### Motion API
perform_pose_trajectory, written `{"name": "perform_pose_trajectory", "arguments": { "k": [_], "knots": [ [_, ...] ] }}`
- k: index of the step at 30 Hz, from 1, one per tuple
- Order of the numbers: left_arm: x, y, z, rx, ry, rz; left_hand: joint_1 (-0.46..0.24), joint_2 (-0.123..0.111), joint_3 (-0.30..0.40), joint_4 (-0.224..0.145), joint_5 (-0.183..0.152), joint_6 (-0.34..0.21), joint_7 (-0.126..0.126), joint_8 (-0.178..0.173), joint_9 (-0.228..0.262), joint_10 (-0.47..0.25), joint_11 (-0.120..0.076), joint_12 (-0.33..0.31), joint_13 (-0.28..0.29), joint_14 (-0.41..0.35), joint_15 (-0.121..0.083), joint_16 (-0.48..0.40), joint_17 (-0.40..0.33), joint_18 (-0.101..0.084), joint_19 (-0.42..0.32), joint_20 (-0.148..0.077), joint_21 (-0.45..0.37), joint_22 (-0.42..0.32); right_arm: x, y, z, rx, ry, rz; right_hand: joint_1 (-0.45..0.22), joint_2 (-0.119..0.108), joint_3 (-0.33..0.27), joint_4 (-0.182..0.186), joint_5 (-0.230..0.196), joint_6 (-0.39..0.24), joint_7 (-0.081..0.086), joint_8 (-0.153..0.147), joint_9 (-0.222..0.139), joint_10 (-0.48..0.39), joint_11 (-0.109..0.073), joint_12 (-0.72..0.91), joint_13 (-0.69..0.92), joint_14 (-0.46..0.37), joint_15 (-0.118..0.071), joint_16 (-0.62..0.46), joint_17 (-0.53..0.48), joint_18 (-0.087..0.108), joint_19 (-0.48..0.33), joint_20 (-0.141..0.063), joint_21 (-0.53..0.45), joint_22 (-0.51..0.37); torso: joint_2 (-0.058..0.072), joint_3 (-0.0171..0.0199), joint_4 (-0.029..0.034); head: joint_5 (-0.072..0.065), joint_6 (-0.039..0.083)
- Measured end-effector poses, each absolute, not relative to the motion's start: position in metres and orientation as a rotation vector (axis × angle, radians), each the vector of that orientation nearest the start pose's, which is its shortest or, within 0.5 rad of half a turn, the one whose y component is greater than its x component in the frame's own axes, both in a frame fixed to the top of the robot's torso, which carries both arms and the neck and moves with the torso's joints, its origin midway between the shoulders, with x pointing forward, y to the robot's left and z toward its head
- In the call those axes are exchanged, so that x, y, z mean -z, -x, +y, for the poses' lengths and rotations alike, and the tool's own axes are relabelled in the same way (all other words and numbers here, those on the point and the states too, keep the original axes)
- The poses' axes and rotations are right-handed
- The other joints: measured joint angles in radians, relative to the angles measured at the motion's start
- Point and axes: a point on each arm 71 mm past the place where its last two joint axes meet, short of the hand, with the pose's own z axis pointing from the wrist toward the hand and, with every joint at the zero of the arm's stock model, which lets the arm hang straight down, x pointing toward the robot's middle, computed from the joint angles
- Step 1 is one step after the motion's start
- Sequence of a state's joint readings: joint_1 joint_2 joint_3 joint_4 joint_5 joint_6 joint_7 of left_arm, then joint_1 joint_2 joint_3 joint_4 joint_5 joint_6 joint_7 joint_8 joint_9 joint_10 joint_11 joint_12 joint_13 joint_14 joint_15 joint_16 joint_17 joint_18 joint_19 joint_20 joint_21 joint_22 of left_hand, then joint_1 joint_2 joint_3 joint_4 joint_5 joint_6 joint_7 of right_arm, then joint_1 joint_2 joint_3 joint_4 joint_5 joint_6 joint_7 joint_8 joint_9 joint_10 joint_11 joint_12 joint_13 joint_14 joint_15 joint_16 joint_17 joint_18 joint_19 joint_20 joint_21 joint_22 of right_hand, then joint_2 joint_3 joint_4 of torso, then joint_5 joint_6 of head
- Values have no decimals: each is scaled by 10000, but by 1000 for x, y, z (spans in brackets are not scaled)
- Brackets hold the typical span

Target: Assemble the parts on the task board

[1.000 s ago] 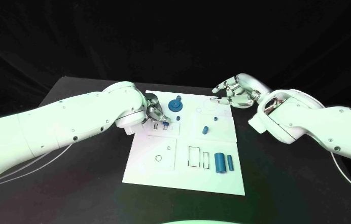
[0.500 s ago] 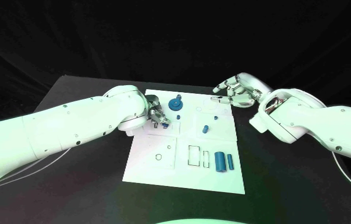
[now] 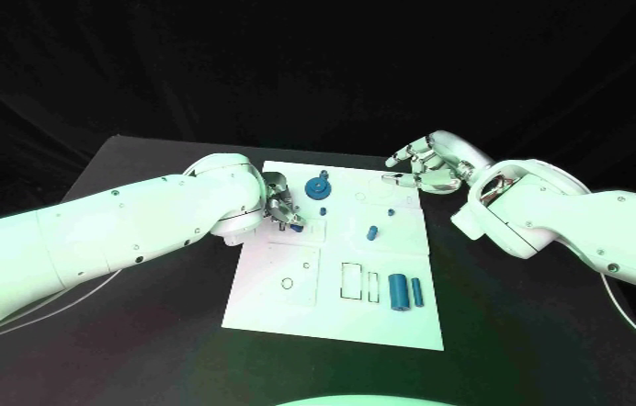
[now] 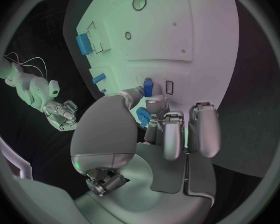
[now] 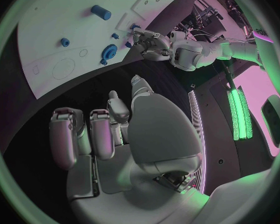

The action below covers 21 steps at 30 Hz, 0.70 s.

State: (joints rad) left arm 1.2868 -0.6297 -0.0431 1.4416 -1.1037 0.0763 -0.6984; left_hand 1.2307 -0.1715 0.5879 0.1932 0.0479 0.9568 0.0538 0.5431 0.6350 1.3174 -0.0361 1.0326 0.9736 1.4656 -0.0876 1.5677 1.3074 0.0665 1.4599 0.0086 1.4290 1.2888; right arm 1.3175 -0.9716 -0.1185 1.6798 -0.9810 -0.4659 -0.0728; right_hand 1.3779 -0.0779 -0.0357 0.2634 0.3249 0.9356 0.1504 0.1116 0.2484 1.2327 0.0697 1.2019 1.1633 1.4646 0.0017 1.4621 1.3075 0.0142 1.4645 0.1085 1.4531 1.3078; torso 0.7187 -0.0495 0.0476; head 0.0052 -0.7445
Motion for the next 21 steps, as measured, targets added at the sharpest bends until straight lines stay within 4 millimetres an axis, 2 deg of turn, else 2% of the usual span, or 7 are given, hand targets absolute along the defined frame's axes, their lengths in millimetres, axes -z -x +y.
{"name": "perform_pose_trajectory", "arguments": {
  "k": [16, 21],
  "knots": [
    [190, -504, 140, 2982, 1371, 22529, -177, -33, 151, -69, 7, 0, 0, 55, 5, 49, 18, 46, -1, 0, 0, 0, 0, 11, -1, 1, 0, 9, 146, -468, -226, -8549, -2936, 16259, 0, 0, 0, 0, 0, 0, 0, 0, -2, 0, 0, 0, -1, 0, 0, 0, -1, 1, 0, 0, 0, -2, -7, 6, 6, 19, -32],
    [190, -505, 140, 2949, 1344, 22558, -360, -3, 276, -112, 7, 1, 0, 147, 203, 100, -33, 53, -1, 0, 0, 0, -1, 16, -1, 1, 0, 31, 146, -468, -226, -8550, -2934, 16262, 0, 0, 0, 0, 0, 0, 0, 40, -2, 0, 0, 0, -1, 0, 0, 0, -1, 0, 0, 0, 0, -3, -8, 7, 3, 23, -45]
  ]
}}
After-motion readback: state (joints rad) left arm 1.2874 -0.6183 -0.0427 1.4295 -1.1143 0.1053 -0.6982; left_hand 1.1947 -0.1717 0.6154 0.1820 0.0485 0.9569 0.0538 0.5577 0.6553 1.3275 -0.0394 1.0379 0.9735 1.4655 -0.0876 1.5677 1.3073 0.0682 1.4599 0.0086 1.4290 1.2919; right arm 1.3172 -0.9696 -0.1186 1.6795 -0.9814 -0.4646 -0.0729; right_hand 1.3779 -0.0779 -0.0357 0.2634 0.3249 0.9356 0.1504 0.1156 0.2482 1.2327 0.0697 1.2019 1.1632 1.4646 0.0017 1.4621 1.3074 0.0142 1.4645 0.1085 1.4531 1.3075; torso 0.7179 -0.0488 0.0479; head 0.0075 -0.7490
